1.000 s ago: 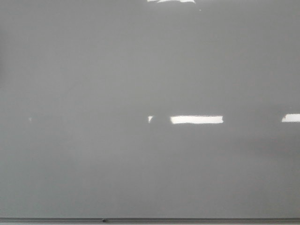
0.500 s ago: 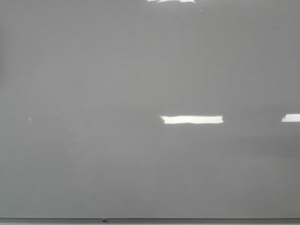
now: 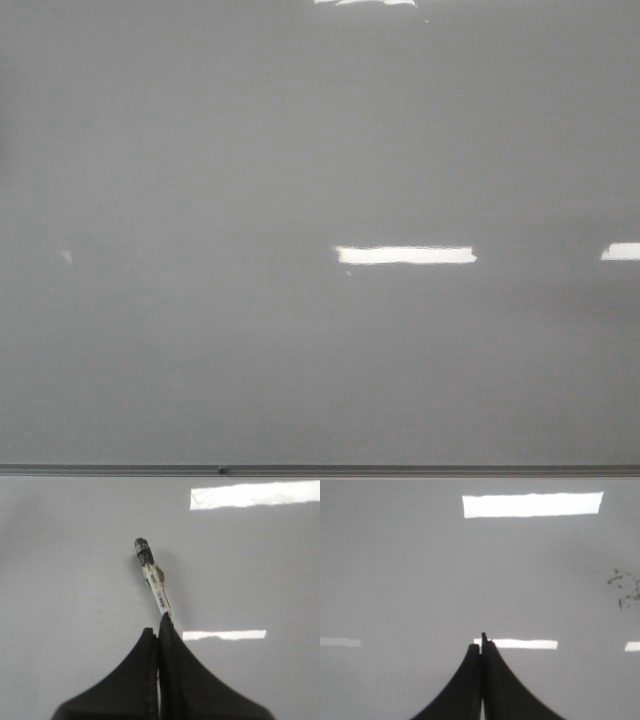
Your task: Write number 5 on whiteboard
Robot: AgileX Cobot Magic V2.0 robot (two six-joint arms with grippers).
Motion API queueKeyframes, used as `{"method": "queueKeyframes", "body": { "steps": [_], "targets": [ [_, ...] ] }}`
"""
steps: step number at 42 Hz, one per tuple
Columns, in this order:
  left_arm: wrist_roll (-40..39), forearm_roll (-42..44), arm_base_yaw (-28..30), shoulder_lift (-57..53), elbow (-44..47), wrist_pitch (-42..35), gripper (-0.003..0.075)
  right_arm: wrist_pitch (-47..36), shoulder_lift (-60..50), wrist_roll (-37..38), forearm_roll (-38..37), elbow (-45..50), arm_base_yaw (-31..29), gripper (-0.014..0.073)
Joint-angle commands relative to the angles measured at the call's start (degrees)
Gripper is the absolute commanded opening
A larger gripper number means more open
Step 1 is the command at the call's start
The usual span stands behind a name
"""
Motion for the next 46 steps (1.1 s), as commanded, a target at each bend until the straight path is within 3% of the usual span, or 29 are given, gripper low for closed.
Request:
{"method": "queueKeyframes", "body": {
  "steps": [1,9,29,35,46],
  "targets": [
    [-0.26,-0.5,0.09,-0.85,-1.24,-7.12,-0.002,-5.05,-1.1,-0.31,-0.55,-3.56,-0.03,-0.0069],
    [-0.26,-0.5,0.09,-0.62,-8.83,-6.43,-0.002,3.33,-1.02,-0.31,-0.55,-13.36,-0.03,-0.0069],
    [-0.26,-0.5,0.09,12.64,-38.47,16.1,-0.002,25.25,14.39,-0.31,-0.55,-40.51,-0.03,-0.0069],
    [-0.26,-0.5,0.09,18.53,-43.22,21.67,-0.002,30.85,19.52,-0.31,-0.55,-43.44,-0.03,-0.0069],
    [-0.26,-0.5,0.09,26.67,-42.04,24.64,-0.002,34.71,26.27,-0.31,-0.55,-42.38,-0.03,-0.0069]
  ]
}}
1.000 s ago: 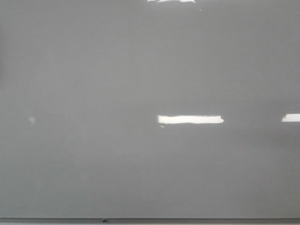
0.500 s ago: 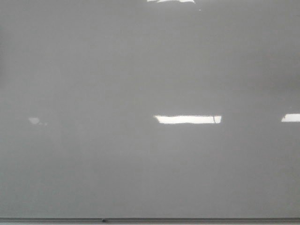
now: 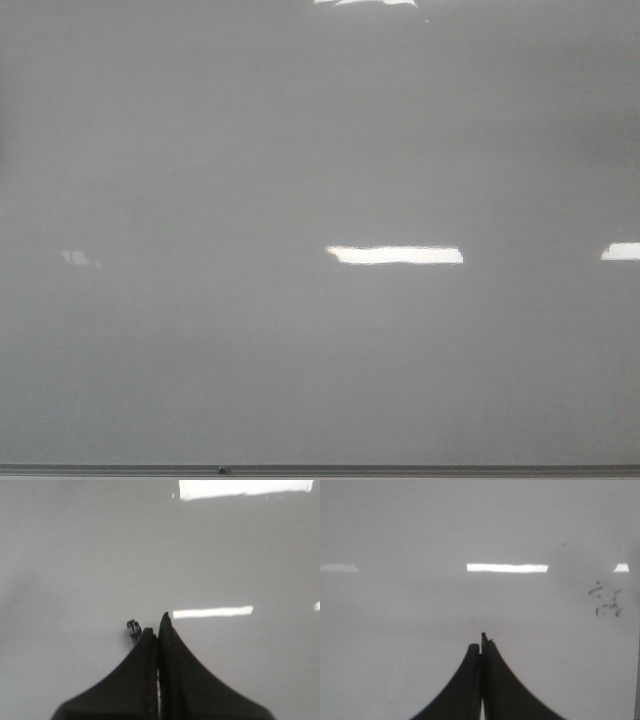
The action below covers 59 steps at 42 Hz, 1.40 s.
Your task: Write number 5 on whiteboard
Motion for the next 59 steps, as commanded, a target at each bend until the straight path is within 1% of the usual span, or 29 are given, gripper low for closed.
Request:
{"method": "queueKeyframes", "body": {
  "steps": [1,6,15,17,19,22,23,24,26,27,28,30,32,33,35,48,59],
  "targets": [
    [-0.26,-0.5,0.09,3.66,-0.72,-2.04,-0.002,-3.31,3.05,-0.31,-0.55,-0.96,-0.03,-0.0069],
    [-0.26,-0.5,0.09,6.41,-0.32,0.79,-0.002,-4.03,5.55,-0.31,-0.55,0.53,-0.03,-0.0069],
    [-0.26,-0.5,0.09,11.31,0.43,1.41,-0.002,-4.15,9.96,-0.45,-0.55,1.06,-0.03,-0.0063],
    [-0.26,-0.5,0.09,12.45,0.43,1.3,-0.0018,-4.5,10.75,-0.74,-0.55,1.06,-0.03,-0.0043],
    [-0.26,-0.5,0.09,13.84,0.43,1.3,0.0,-4.63,11.23,-1.03,-0.55,1.06,-0.03,0.0004],
    [-0.26,-0.5,0.09,15.58,0.43,0.91,0.0076,-4.77,12.21,-1.48,-0.55,1.06,-0.03,0.0123],
    [-0.26,-0.5,0.09,16.5,0.43,0.64,0.0114,-4.8,12.34,-1.63,-0.55,1.06,-0.03,0.019],
    [-0.26,-0.5,0.09,17.19,0.43,0.28,0.0155,-4.84,12.57,-1.74,-0.55,1.06,-0.03,0.0244],
    [-0.36,-0.5,0.09,18.56,0.43,-1.11,0.0267,-5.08,13.12,-1.8,-0.55,1.06,-0.03,0.0356],
    [-0.47,-0.5,0.09,19.29,0.43,-1.93,0.03,-5.3,13.24,-1.8,-0.55,1.06,-0.03,0.0408],
    [-0.98,-0.5,0.09,19.99,0.43,-2.87,0.0367,-5.36,13.42,-1.8,-0.55,1.06,-0.03,0.0456],
    [-1.25,-0.8,0.09,21.47,0.43,-5.1,0.0454,-5.47,13.89,-1.8,-0.55,1.06,-0.03,0.0529],
    [-1.25,-1.58,0.09,23.2,0.2,-6.99,0.0517,-5.47,14.28,-1.8,-0.55,1.06,-0.03,0.058],
    [-1.25,-2.16,0.09,24.39,0.09,-8.27,0.0546,-5.47,14.54,-1.8,-0.55,1.06,-0.03,0.0589],
    [-1.25,-2.83,0.09,27.0,-0.3,-9.64,0.0569,-5.54,14.95,-1.8,-0.55,1.06,-0.03,0.0591],
    [-1.28,-5.06,0.38,41.39,-5.71,-14.82,0.0568,-6.48,15.69,-2.02,-0.55,1.06,-0.03,0.0591],
    [-1.28,-5.48,1.4,52.44,-11.21,-16.53,0.0568,-6.99,15.69,-2.02,-0.55,1.06,-0.03,0.0591]
  ]
}}
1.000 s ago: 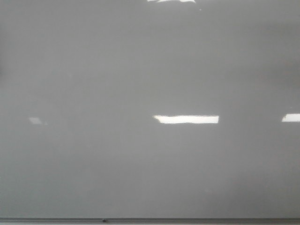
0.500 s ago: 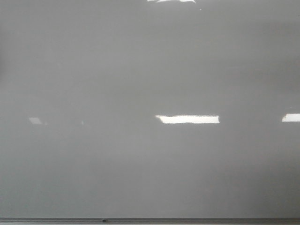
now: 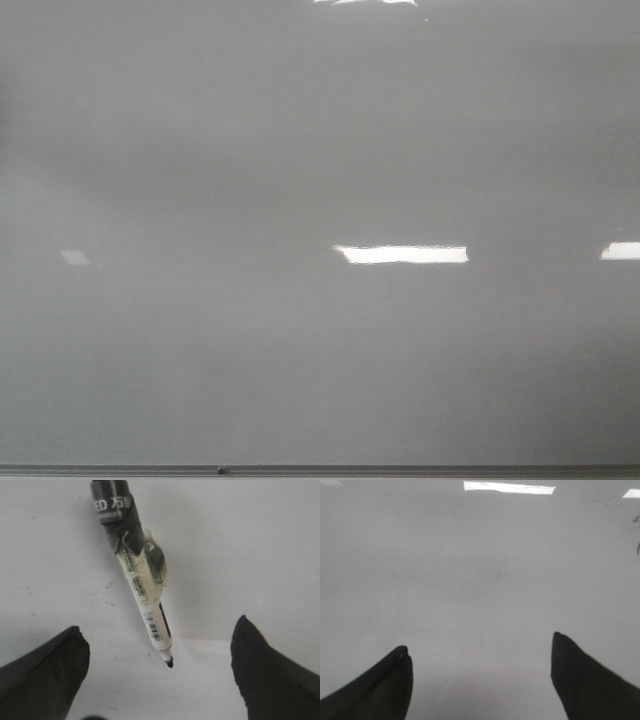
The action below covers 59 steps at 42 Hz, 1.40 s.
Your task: Write number 5 on whiteboard
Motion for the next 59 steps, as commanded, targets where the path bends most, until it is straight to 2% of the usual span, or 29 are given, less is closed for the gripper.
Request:
{"method": "queueKeyframes", "body": {
  "steps": [1,11,19,21,28,34,44,50,53,59],
  "targets": [
    [-0.55,-0.93,0.14,2.52,-3.96,-5.11,0.0568,-4.64,0.28,-0.42,-0.55,-1.44,-0.03,0.0591],
    [-0.55,-0.93,0.14,8.83,-6.78,-6.92,0.0542,-4.7,0.28,-0.42,-0.55,-1.44,-0.03,0.0591],
    [-0.55,-0.93,0.14,9.74,-7.05,-7.48,0.0319,-4.7,0.28,-0.42,-0.55,-1.44,-0.03,0.0591],
    [-0.55,-0.93,0.14,9.74,-7.05,-7.74,0.0234,-4.74,0.28,-0.42,-0.55,-1.44,-0.03,0.0591],
    [-0.3,-0.38,0.14,9.3,-7.05,-6.3,0.0082,-5.51,0.28,-0.42,-0.55,-1.44,-0.03,0.0591],
    [1.05,0.75,0.14,6.68,-8.75,1.04,0.0064,-5.29,0.28,-0.42,-0.55,-1.99,-0.03,0.0591],
    [12.31,0.79,-2.1,2.79,-17.4,26.73,0.0064,2.33,1.66,-0.42,0.69,-7.86,0.19,0.0591],
    [17.99,0.79,-7.13,2.56,-22.38,37.57,0.0064,9.04,4.75,-2.69,1.12,-12.31,0.19,0.0589],
    [21.14,0.79,-10.65,2.56,-24.2,40.68,0.0064,12.47,6.88,-6.3,2.24,-14.23,0.19,0.0589],
    [25.99,0.79,-18.26,2.68,-26.43,42.92,0.0064,17.51,11.67,-15.77,9.22,-17.86,1.5,0.0589]
  ]
}}
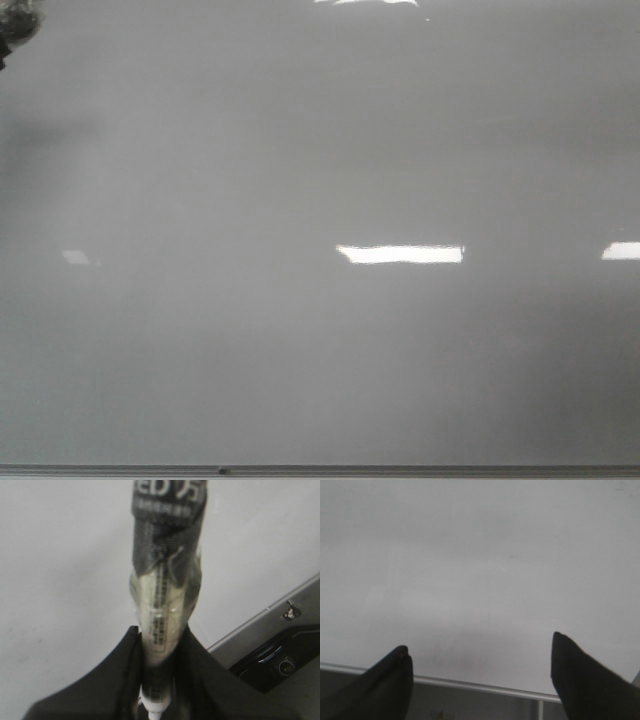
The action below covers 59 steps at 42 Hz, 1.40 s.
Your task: Write number 5 on whiteboard
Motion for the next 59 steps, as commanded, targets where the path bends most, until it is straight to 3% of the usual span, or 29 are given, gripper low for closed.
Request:
{"method": "queueKeyframes", "body": {
  "steps": [1,16,29,44,59],
  "targets": [
    [4.53,-0.57,-5.83,-1.77,-3.25,-0.07,0.0063,0.29,3.4,-8.62,5.61,-4.37,1.45,0.0589],
    [12.22,-0.46,-23.88,1.13,-4.58,0.3,0.0063,6.56,13.96,-30.97,13.04,-13.4,13.7,0.0589],
    [13.14,-0.25,-32.73,2.92,-4.58,0.3,0.0064,7.67,18.34,-45.64,21.66,-16.27,26.23,0.0589],
    [13.14,-0.22,-36.61,2.92,-4.58,0.19,0.0064,3.98,21.01,-46.92,23.86,-16.27,33.92,0.0572],
    [13.14,-0.3,-36.61,2.92,-4.58,-1.4,0.0064,4.03,21.85,-46.92,24.51,-16.27,34.06,0.0315]
  ]
}}
